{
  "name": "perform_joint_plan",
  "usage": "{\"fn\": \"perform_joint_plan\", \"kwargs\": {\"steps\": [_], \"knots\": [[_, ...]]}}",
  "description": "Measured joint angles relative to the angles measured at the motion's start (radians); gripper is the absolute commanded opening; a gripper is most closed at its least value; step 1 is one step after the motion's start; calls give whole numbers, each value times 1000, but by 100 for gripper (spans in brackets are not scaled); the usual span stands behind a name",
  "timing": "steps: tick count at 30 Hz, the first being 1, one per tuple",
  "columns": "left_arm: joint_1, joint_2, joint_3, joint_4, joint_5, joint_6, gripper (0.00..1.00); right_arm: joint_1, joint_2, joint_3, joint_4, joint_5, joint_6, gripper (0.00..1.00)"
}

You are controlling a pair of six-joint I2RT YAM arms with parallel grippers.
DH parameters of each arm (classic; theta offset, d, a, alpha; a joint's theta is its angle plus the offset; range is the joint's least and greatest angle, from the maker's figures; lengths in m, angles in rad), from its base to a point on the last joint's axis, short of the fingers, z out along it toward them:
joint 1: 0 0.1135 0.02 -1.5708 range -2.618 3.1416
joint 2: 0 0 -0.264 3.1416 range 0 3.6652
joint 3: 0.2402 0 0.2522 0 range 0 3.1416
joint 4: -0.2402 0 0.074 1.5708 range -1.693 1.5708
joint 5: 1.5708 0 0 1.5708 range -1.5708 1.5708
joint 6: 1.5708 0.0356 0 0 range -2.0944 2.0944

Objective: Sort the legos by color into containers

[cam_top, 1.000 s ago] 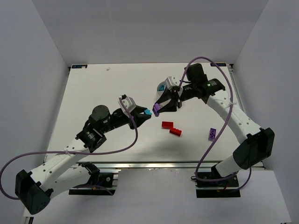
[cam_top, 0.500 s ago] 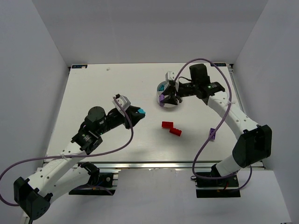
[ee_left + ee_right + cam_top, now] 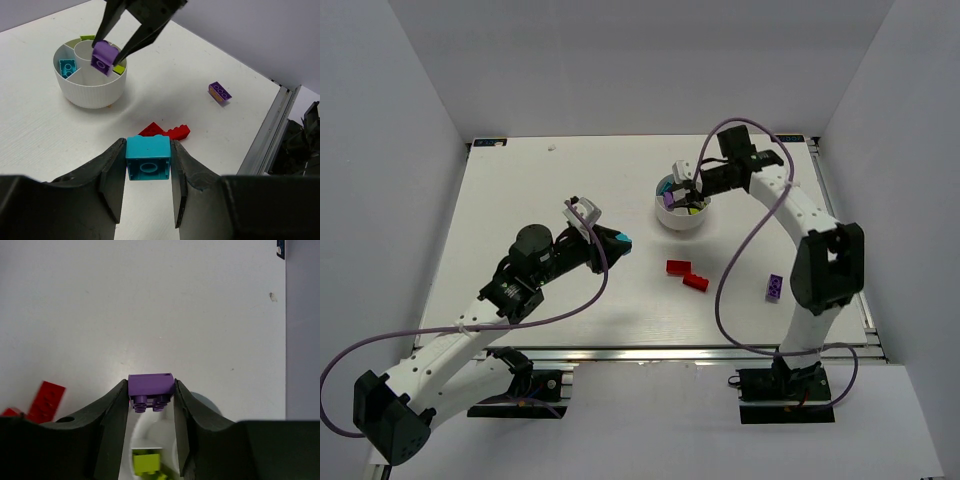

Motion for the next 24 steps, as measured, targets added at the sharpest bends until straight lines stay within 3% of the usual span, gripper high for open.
{"fn": "perform_joint_plan", "kwargs": {"steps": [5, 10, 24], "knots": [[0, -3, 0, 0, -1, -9, 0, -16, 171, 203, -243, 3, -296, 0], [0, -6, 0, 7, -8, -16, 0, -14, 244, 298, -387, 32, -462, 0], [1, 3, 0, 26, -11, -16, 0, -14, 278, 301, -413, 107, -543, 0]]}}
